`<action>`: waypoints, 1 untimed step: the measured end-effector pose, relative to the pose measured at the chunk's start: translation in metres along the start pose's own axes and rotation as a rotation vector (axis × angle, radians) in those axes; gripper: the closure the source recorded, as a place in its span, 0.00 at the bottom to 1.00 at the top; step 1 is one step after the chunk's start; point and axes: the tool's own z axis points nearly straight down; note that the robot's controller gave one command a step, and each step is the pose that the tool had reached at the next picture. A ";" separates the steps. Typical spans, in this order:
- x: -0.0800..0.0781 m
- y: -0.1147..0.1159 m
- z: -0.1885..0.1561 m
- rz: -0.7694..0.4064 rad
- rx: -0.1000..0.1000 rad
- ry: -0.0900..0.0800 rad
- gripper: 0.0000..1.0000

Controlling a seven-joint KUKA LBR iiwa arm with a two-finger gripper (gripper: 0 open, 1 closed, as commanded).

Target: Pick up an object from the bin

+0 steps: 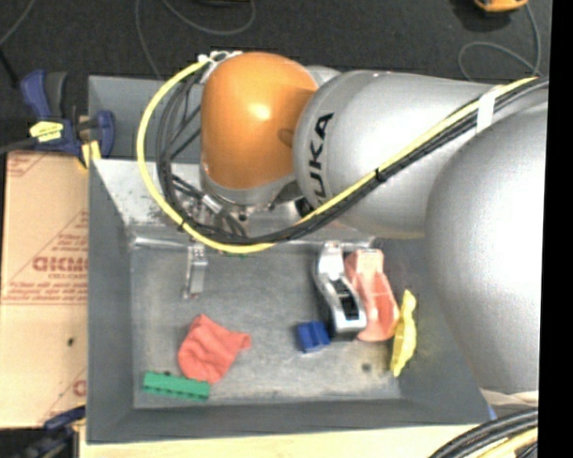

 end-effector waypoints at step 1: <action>-0.001 -0.001 -0.005 0.003 -0.002 -0.008 0.00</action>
Offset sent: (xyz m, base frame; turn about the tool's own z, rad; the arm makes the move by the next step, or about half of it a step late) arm -0.0461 -0.0360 -0.0522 -0.3256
